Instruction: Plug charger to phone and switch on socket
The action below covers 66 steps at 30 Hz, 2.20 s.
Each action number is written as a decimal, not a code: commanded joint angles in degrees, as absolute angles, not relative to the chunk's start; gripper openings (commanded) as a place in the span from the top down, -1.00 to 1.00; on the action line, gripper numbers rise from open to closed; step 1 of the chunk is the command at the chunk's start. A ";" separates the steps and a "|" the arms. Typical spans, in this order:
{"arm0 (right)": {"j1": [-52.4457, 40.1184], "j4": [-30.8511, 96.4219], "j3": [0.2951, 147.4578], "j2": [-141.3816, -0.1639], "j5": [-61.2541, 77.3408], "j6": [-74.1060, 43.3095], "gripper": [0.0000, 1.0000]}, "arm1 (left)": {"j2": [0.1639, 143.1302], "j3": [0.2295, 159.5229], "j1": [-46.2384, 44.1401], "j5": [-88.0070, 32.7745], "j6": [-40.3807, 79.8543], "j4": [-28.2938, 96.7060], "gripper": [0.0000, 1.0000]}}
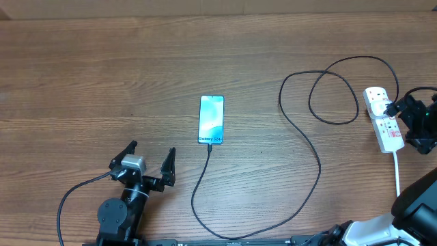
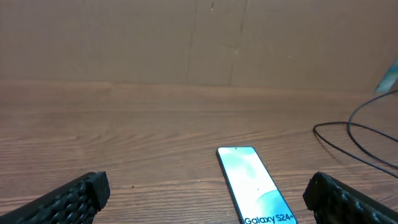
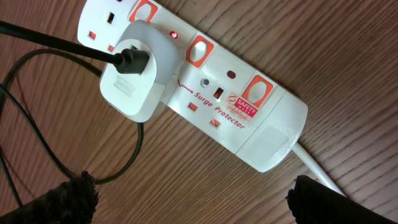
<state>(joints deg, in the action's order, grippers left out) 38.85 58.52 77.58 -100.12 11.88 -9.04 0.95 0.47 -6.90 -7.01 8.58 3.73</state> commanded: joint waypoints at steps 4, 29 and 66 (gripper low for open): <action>38.59 58.39 78.76 -99.39 12.29 -9.37 -1.00 | 0.25 0.27 -7.16 -6.85 7.29 3.86 -1.00; 27.03 58.41 78.72 -80.29 12.12 -9.34 -1.00 | 0.25 0.27 -7.16 -6.85 7.29 3.88 -1.00; 9.32 43.44 56.82 -77.25 9.10 -8.47 -1.00 | 0.25 0.27 -7.16 -6.85 7.29 3.86 -0.99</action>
<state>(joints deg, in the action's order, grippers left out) 9.61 46.59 62.00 -78.11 8.73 -8.95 0.95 0.47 -6.90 -7.01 8.58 3.68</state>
